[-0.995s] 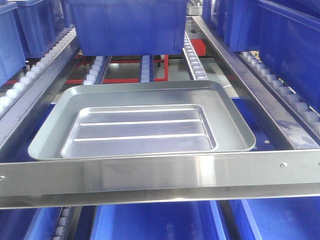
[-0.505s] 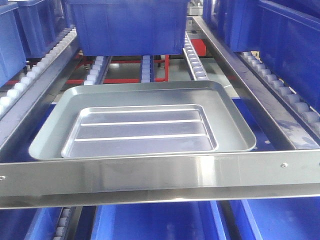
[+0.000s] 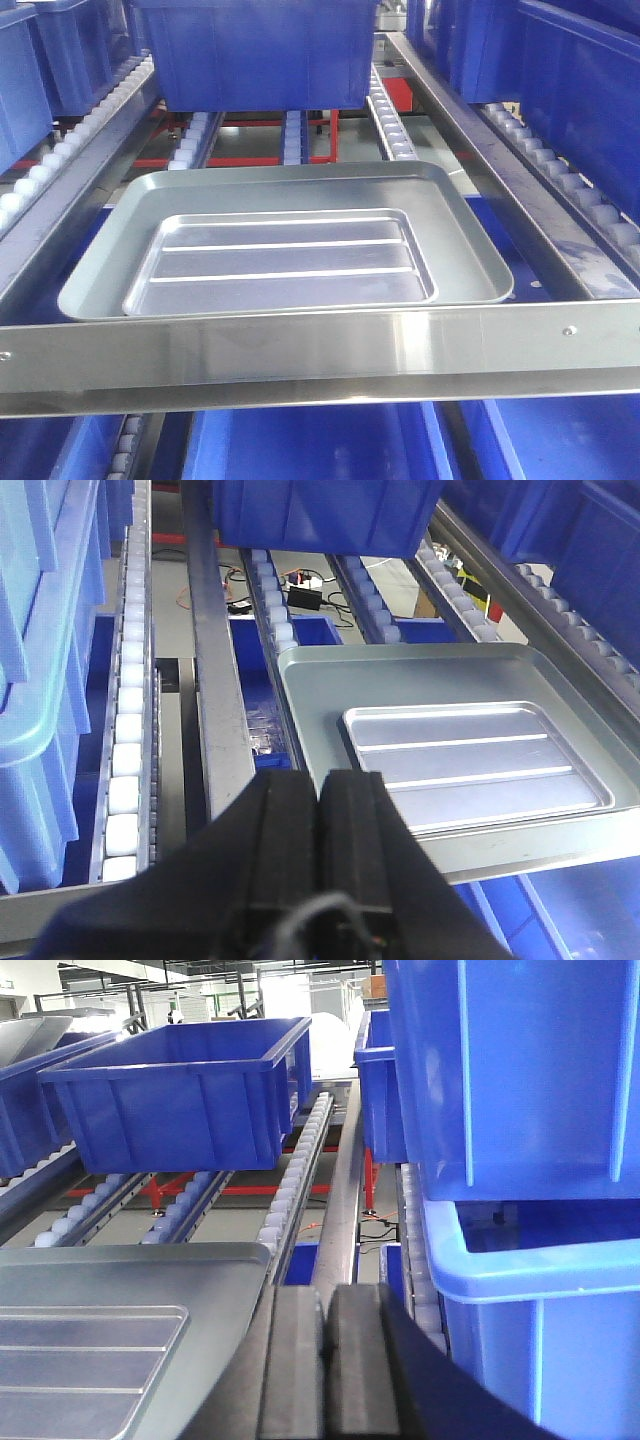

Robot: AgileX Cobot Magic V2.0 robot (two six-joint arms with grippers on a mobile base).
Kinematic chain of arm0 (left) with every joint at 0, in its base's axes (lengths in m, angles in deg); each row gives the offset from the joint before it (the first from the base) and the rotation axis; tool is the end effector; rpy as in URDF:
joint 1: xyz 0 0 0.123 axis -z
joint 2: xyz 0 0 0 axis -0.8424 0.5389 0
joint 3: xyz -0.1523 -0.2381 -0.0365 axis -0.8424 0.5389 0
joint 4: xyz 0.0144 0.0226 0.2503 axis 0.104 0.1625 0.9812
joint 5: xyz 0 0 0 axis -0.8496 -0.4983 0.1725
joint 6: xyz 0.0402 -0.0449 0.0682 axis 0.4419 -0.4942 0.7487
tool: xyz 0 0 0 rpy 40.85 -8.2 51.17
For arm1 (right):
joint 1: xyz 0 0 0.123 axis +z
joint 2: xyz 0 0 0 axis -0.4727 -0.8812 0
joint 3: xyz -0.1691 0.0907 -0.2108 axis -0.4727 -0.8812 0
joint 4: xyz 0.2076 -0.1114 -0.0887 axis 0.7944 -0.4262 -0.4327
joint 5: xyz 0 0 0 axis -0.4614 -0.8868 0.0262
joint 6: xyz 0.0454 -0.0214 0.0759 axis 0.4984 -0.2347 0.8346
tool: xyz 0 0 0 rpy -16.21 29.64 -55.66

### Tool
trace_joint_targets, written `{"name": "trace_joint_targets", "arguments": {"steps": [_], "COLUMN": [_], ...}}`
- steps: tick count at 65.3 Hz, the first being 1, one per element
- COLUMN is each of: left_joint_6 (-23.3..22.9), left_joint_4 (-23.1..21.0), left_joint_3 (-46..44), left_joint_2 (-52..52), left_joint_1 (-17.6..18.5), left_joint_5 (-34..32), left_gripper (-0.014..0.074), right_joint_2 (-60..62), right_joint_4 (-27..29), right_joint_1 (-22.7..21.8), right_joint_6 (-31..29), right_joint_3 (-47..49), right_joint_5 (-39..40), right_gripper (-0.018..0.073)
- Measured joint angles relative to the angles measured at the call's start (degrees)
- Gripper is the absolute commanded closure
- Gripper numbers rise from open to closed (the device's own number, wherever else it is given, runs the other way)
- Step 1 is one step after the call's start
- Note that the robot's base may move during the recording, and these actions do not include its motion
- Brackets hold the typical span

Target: Grab silver tray and stack on right shelf

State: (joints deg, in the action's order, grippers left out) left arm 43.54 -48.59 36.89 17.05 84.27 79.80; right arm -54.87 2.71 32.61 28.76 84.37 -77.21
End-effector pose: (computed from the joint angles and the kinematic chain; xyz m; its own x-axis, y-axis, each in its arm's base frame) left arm 0.0294 -0.0001 0.2834 -0.1664 -0.0430 -0.9851 0.3030 0.9485 -0.0926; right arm 0.0557 0.0041 0.2115 0.1450 0.1228 -0.9818 -0.0919 0.9896 0.1103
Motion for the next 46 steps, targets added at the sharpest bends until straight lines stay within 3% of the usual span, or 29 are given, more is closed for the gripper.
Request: {"name": "trace_joint_targets", "arguments": {"steps": [23,30,36,46], "left_joint_6": [0.0,1.4,8.8,24.4], "left_joint_4": [1.2,1.8,-1.6,-17.1], "left_joint_3": [0.6,3.3,6.8,13.7], "left_joint_2": [-0.1,-1.7,-2.6,-2.7], "left_joint_1": [0.0,-1.5,-4.9,-14.8], "left_joint_5": [-0.2,-2.2,-6.8,-18.1], "left_gripper": [0.0687,0.0687,0.0687,0.0687], "right_joint_2": [0.0,0.0,0.0,0.0], "right_joint_4": [0.0,0.0,0.0,0.0], "right_joint_1": [0.0,0.0,0.0,0.0], "right_joint_6": [-0.1,-0.1,-0.1,-0.1], "right_joint_3": [0.0,0.0,0.0,0.0], "right_joint_5": [0.0,0.0,0.0,0.0], "right_gripper": [0.051,0.051,0.051,0.051]}}
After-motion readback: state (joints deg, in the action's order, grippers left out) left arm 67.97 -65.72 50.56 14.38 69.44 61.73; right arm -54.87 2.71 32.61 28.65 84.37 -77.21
